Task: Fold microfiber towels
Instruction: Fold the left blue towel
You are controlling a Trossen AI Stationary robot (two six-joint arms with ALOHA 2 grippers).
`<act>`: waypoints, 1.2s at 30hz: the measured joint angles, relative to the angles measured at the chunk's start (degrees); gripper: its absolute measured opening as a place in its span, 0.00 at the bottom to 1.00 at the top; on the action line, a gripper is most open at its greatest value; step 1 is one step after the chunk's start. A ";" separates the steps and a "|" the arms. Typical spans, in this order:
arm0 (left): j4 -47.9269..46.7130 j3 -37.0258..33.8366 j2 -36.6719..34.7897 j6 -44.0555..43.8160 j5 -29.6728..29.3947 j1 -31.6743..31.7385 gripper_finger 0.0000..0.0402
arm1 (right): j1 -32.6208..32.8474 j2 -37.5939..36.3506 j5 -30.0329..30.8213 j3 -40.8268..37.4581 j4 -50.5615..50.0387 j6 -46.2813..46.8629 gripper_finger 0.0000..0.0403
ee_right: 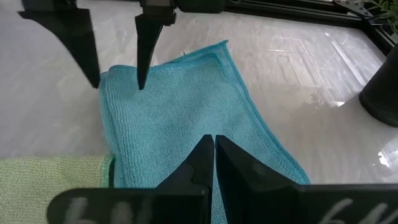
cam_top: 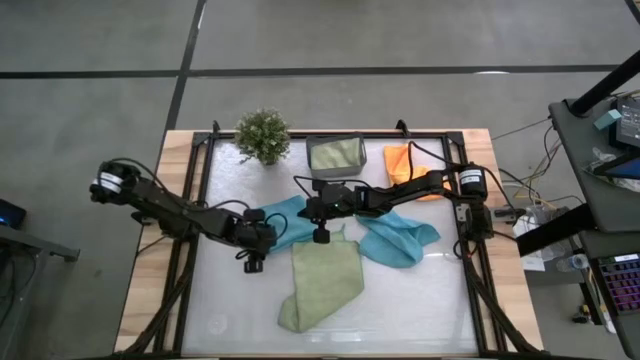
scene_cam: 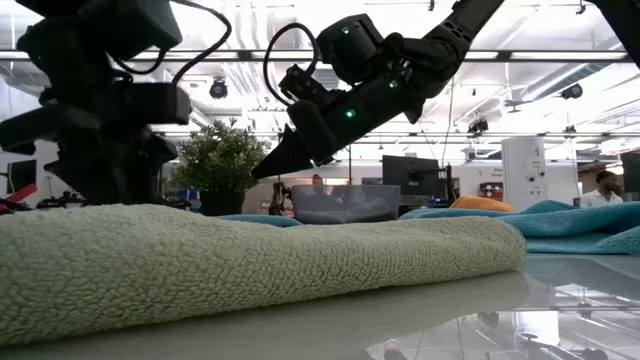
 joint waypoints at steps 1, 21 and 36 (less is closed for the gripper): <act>-0.62 -0.02 0.19 -0.01 0.01 -0.01 0.46 | 0.00 0.00 0.00 -0.04 0.00 0.00 0.02; -12.38 5.35 -0.48 -0.84 1.75 -0.09 0.01 | -0.09 0.00 0.02 -0.13 -0.04 0.03 0.02; -8.06 1.70 1.88 -3.47 3.68 -1.05 0.18 | -0.27 0.00 0.00 -0.08 -0.04 1.71 0.02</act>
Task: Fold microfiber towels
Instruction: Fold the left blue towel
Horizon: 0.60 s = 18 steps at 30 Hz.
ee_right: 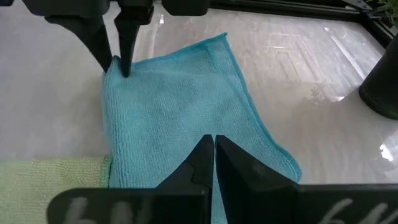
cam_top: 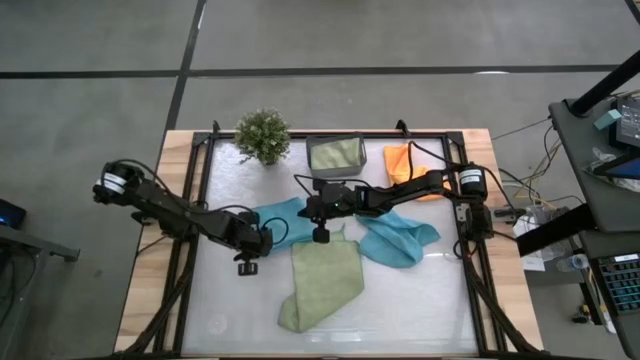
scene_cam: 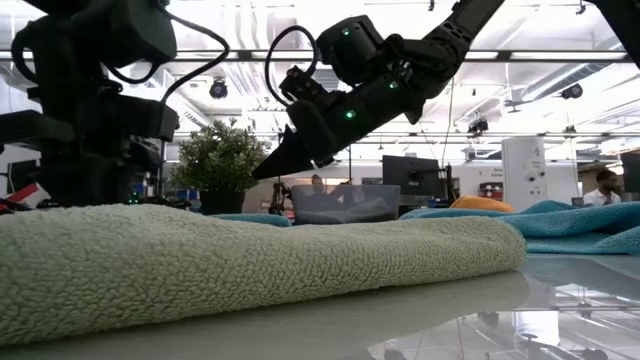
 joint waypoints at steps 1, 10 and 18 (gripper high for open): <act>0.04 0.00 -0.20 -0.04 0.04 0.00 0.20 | 0.01 0.00 -0.11 0.00 -0.04 0.26 0.02; -8.68 1.99 -5.06 0.46 -0.09 0.04 0.37 | -0.09 3.28 -3.01 1.78 -0.02 1.65 0.02; -13.20 1.46 -10.20 0.89 -14.50 0.40 0.34 | -2.20 6.38 4.13 6.87 -4.56 1.49 0.02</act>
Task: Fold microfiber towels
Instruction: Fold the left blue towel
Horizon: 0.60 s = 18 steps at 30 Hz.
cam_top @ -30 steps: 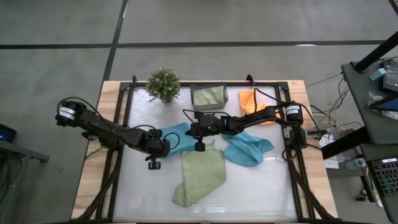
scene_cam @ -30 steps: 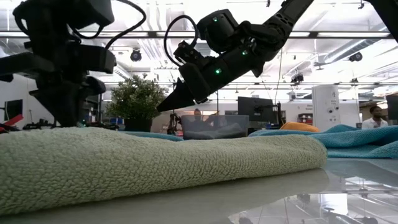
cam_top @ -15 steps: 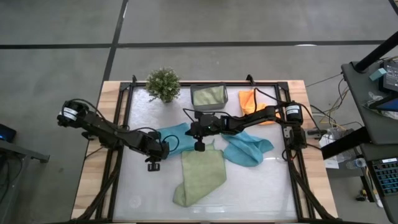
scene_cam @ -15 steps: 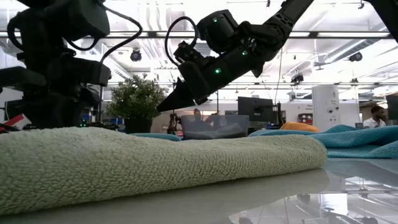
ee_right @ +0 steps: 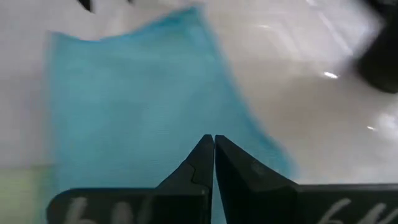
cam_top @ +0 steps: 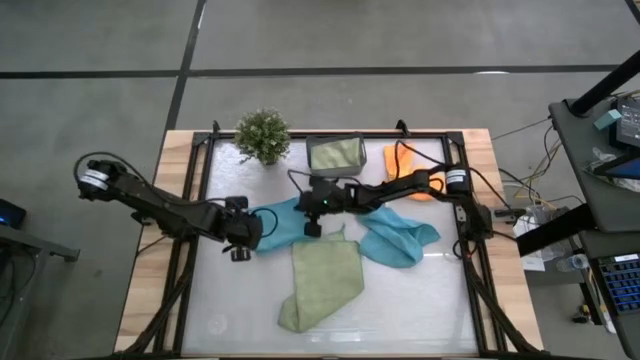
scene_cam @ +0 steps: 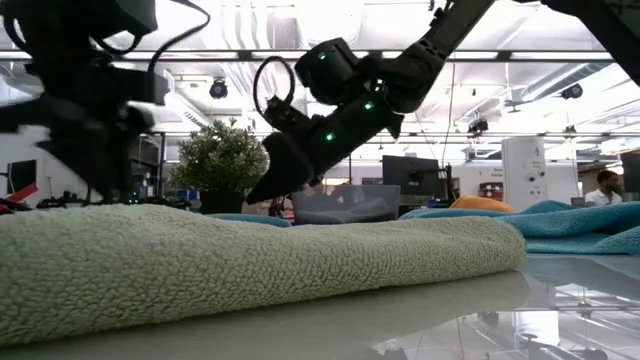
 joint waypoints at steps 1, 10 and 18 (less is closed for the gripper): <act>0.49 -0.43 -0.23 0.59 -3.15 0.37 0.33 | -0.56 0.02 0.33 0.63 -0.88 -0.31 0.02; 11.81 -8.72 0.56 0.71 -9.23 4.95 0.08 | -3.30 0.12 -2.39 1.20 -0.92 0.32 0.02; 13.51 -11.28 1.55 -4.24 -10.05 6.31 0.01 | -3.26 4.76 -2.69 1.13 4.22 1.65 0.02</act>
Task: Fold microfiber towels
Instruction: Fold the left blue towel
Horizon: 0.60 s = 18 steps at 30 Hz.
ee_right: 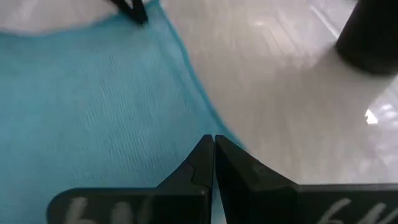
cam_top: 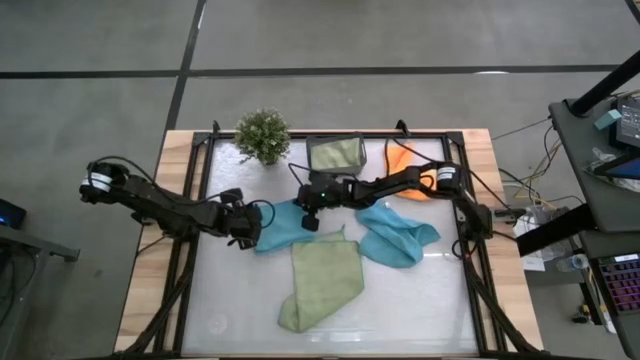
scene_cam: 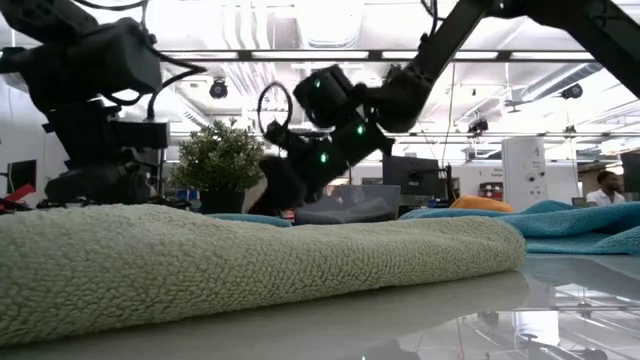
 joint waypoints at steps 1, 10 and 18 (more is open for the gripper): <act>0.09 -0.28 0.00 -0.81 -0.05 0.00 0.01 | -0.01 0.51 0.49 0.00 -0.15 0.27 0.02; -0.22 0.06 -0.50 -2.59 -1.64 0.00 0.00 | -0.12 -1.13 1.10 0.10 -4.47 0.16 0.02; -0.08 2.34 -3.42 -2.78 -0.29 -1.30 0.00 | -0.12 -5.60 0.46 4.07 -21.72 4.89 0.02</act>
